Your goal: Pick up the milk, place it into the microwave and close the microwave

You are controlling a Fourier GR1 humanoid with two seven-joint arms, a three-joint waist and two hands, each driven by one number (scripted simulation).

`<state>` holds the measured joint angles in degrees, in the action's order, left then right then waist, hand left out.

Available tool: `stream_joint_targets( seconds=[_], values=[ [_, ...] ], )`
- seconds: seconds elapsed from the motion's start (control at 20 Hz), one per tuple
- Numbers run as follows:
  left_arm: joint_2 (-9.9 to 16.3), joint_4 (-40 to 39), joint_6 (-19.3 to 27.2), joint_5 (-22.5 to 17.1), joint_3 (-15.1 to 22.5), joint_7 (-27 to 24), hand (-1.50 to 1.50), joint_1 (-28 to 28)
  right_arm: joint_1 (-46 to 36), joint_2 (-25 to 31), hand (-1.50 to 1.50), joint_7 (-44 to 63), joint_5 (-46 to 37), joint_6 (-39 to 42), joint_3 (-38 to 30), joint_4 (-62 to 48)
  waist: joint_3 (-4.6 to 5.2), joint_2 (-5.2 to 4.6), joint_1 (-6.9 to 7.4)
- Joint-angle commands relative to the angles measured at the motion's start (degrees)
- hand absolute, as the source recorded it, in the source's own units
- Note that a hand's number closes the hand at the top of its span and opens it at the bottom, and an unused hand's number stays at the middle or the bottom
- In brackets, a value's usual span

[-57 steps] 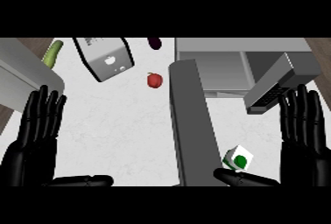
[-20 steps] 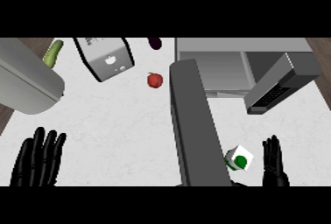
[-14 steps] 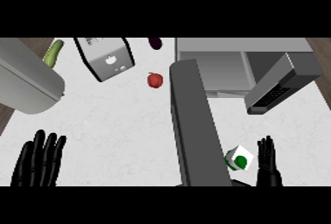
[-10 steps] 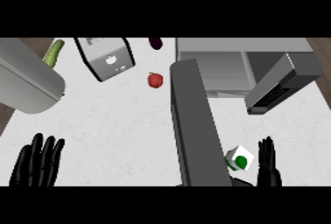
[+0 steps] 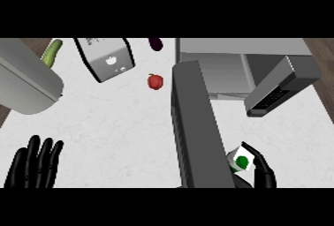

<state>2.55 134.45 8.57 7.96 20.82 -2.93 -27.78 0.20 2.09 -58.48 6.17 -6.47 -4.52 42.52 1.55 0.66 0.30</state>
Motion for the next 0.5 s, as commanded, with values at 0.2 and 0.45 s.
stream_joint_targets(
  seconds=[0.2, 0.45],
  values=[
    [1.2, 3.6, -0.5, 0.0, 2.1, 0.2, -1.5, -3.9, -3.0, 1.0, 1.5, -5.5, -0.7, 6.4, 0.8, -2.3, -1.64, -0.54, 0.66],
    [1.8, 3.8, -0.6, -1.3, -1.2, 2.1, -1.5, -1.7, -3.4, 5.6, 1.5, -7.7, -1.9, 15.3, 3.5, -3.7, -1.64, -0.66, 0.5]
  ],
)
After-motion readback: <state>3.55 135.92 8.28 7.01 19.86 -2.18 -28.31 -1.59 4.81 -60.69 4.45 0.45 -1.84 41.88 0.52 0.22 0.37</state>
